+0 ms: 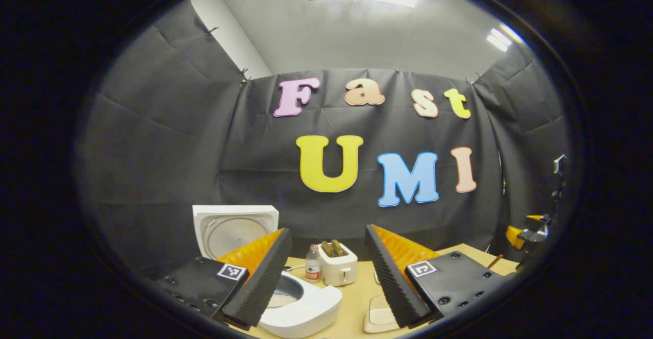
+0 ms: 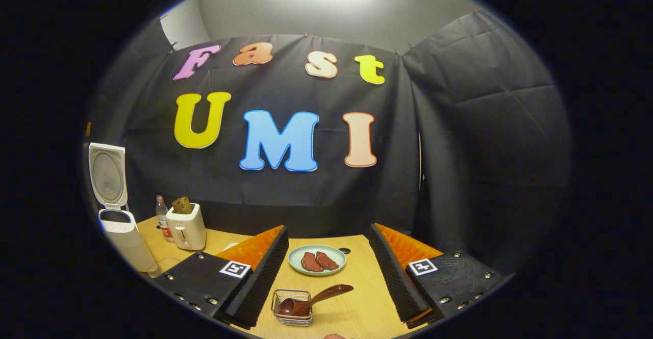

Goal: Close the left gripper, press the button to open the rice cooker; take a wooden spoon from the chopstick holder with the right hand, scoop a spoonful of rice and pour it into the rice cooker, then put the wooden spoon back into the chopstick holder.

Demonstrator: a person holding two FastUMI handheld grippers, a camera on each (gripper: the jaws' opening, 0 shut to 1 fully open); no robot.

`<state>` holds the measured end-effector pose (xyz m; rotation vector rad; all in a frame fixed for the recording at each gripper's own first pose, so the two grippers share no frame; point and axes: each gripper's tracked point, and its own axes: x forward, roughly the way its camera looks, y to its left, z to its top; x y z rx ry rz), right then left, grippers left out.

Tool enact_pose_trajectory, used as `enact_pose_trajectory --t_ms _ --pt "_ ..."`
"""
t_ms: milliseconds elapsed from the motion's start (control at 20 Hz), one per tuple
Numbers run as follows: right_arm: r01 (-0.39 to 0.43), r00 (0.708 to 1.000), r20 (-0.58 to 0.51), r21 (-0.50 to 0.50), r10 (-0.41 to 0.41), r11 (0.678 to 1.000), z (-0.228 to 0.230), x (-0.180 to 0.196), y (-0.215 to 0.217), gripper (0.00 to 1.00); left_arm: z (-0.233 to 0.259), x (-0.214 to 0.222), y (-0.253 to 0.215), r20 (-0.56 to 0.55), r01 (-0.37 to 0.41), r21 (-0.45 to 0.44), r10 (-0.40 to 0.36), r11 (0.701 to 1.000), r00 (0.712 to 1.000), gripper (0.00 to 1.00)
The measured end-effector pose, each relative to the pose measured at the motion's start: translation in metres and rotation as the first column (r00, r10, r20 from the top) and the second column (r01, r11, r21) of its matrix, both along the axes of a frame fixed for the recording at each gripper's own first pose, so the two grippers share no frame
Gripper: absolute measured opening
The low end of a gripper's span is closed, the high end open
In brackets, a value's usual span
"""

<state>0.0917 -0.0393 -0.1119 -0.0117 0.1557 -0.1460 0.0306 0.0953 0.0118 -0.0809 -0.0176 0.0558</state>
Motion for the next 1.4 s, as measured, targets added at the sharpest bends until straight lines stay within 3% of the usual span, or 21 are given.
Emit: enact_pose_trajectory --t_ms 400,800,850,900,950,1000,1050,1100,1200,1250,1300,1400 --pt "0.023 0.987 -0.163 0.160 0.003 0.987 -0.088 0.020 -0.019 0.96 0.011 -0.010 -0.010 -0.018 -0.046 0.053 0.047 0.998 0.999 0.99" --pt "0.037 0.947 -0.314 0.327 0.072 0.944 -0.154 0.017 0.002 0.95 0.004 -0.019 -0.013 -0.063 -0.083 0.094 0.089 0.992 0.994 0.99" --pt "0.038 0.941 -0.328 0.339 0.080 0.940 -0.159 0.017 0.004 0.88 0.004 -0.020 -0.013 -0.066 -0.086 0.100 0.092 0.991 0.994 0.99" --pt "0.035 0.935 -0.341 0.352 0.094 0.935 -0.165 0.018 0.006 0.75 0.004 -0.020 -0.012 -0.069 -0.087 0.107 0.095 0.990 0.993 0.99" --pt "0.033 0.930 -0.353 0.366 0.106 0.930 -0.169 0.016 0.010 0.69 0.003 -0.021 -0.010 -0.073 -0.092 0.114 0.101 0.989 0.992 0.99" --pt "0.035 0.923 -0.368 0.367 0.111 0.929 -0.174 0.015 0.012 0.55 0.002 -0.021 -0.009 -0.075 -0.094 0.116 0.103 0.989 0.992 0.99" --pt "0.029 0.922 -0.368 0.376 0.120 0.926 -0.174 0.015 0.014 0.51 0.002 -0.022 -0.008 -0.076 -0.098 0.116 0.108 0.988 0.991 0.99" --pt "0.015 0.917 -0.373 0.391 0.143 0.920 -0.176 0.014 0.020 0.40 0.001 -0.022 -0.006 -0.078 -0.102 0.115 0.111 0.988 0.991 0.99" --pt "0.005 0.903 -0.395 0.407 0.171 0.914 -0.175 0.007 0.024 0.41 0.000 -0.023 -0.004 -0.080 -0.107 0.110 0.116 0.988 0.990 0.99" --pt "0.014 0.913 -0.375 0.421 0.160 0.907 -0.185 0.029 0.021 0.34 -0.001 -0.023 -0.003 -0.081 -0.108 0.108 0.117 0.988 0.990 0.99" --pt "0.014 0.907 -0.384 0.437 0.172 0.900 -0.183 0.021 0.023 0.13 -0.003 -0.023 -0.002 -0.083 -0.108 0.108 0.118 0.988 0.990 0.99" --pt "-0.001 0.907 -0.379 0.433 0.183 0.901 -0.174 0.018 0.033 0.13 -0.003 -0.025 0.000 -0.082 -0.109 0.106 0.118 0.988 0.990 0.99"
